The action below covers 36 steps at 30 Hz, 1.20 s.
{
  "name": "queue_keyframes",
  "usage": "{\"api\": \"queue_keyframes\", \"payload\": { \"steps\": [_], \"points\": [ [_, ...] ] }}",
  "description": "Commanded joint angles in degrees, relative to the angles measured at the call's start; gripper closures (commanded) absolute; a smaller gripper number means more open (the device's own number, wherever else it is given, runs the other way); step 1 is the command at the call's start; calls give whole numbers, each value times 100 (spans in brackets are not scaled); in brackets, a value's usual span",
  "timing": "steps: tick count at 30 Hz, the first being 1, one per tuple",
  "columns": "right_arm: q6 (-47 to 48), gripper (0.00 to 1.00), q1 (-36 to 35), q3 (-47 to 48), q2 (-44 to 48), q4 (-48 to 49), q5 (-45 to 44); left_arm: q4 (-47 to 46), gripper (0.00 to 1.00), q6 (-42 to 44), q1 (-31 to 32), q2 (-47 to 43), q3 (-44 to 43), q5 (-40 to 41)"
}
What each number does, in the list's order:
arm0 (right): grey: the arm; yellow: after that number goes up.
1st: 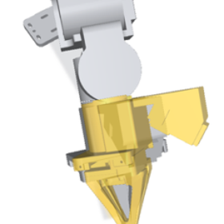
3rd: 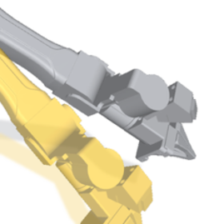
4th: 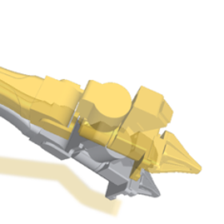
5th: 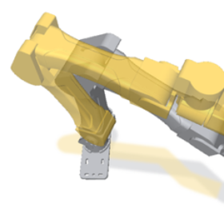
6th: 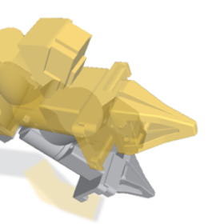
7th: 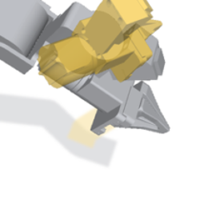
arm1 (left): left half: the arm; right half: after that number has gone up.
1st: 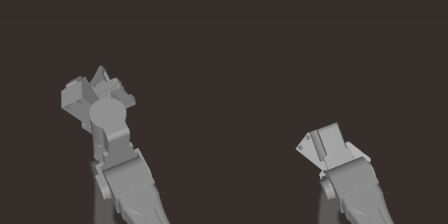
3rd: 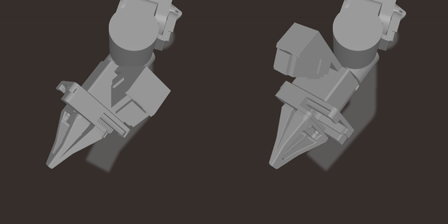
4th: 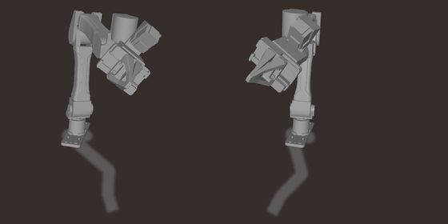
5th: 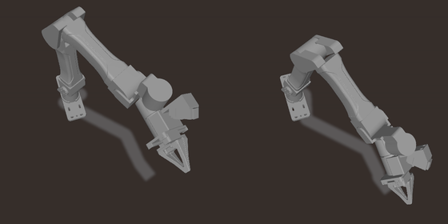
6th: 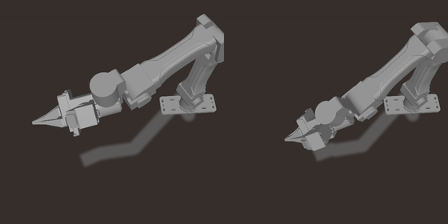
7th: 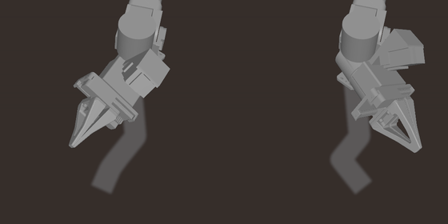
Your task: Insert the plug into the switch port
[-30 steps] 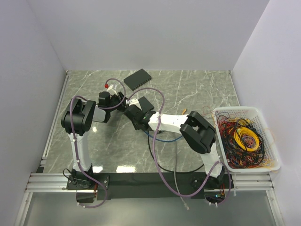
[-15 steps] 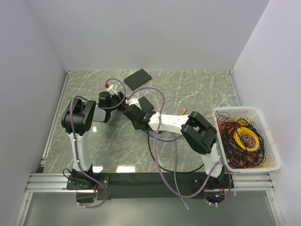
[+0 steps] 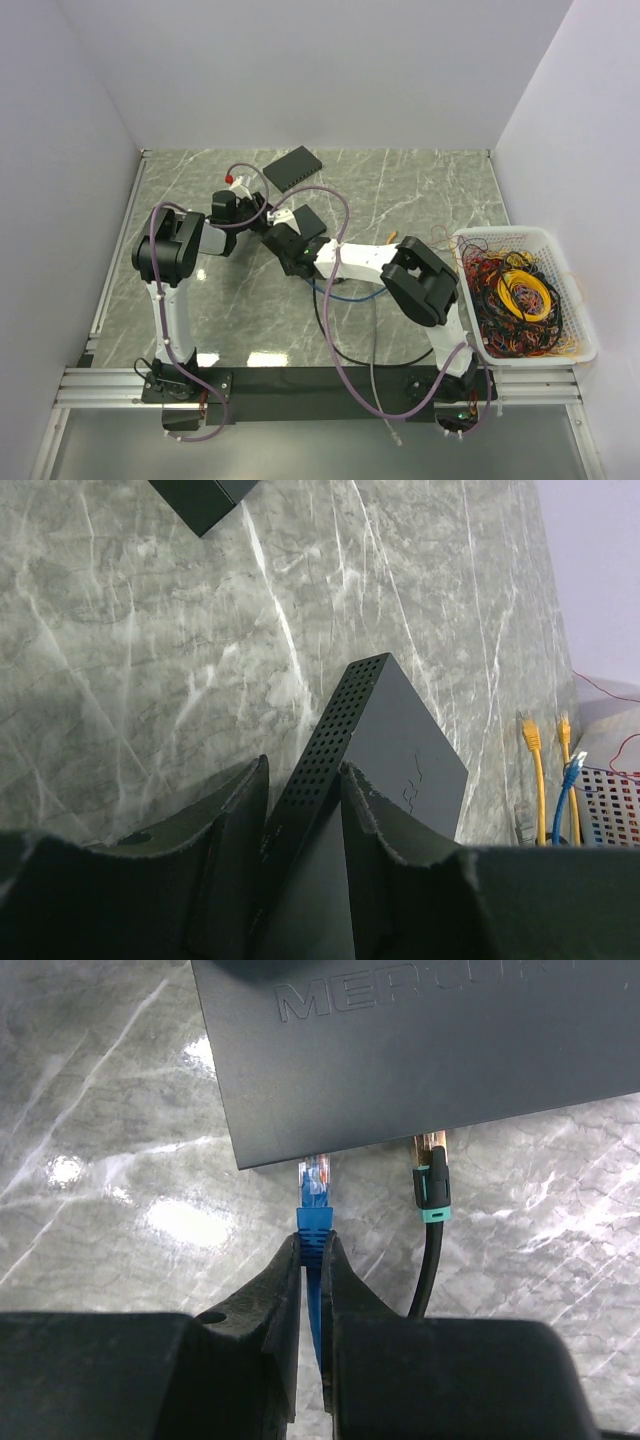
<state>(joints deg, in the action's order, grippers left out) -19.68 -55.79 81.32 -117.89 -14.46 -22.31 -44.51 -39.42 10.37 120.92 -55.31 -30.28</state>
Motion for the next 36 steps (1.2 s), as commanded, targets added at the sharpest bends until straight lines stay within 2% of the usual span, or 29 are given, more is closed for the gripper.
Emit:
{"api": "queue_keyframes", "payload": {
  "steps": [1,14,20,24,36],
  "points": [
    [-71,100,77,130,-85,804,-292,610,60,259,97,221,3,-153],
    [-10,100,156,411,-217,796,-362,575,64,417,123,195,143,-566],
    [61,100,209,648,-252,708,-441,479,71,374,141,177,240,-698],
    [96,100,244,1016,-445,628,-450,487,79,391,158,186,249,-804],
    [52,100,490,1395,-701,628,-433,882,82,453,255,362,29,-901]
  ]
}}
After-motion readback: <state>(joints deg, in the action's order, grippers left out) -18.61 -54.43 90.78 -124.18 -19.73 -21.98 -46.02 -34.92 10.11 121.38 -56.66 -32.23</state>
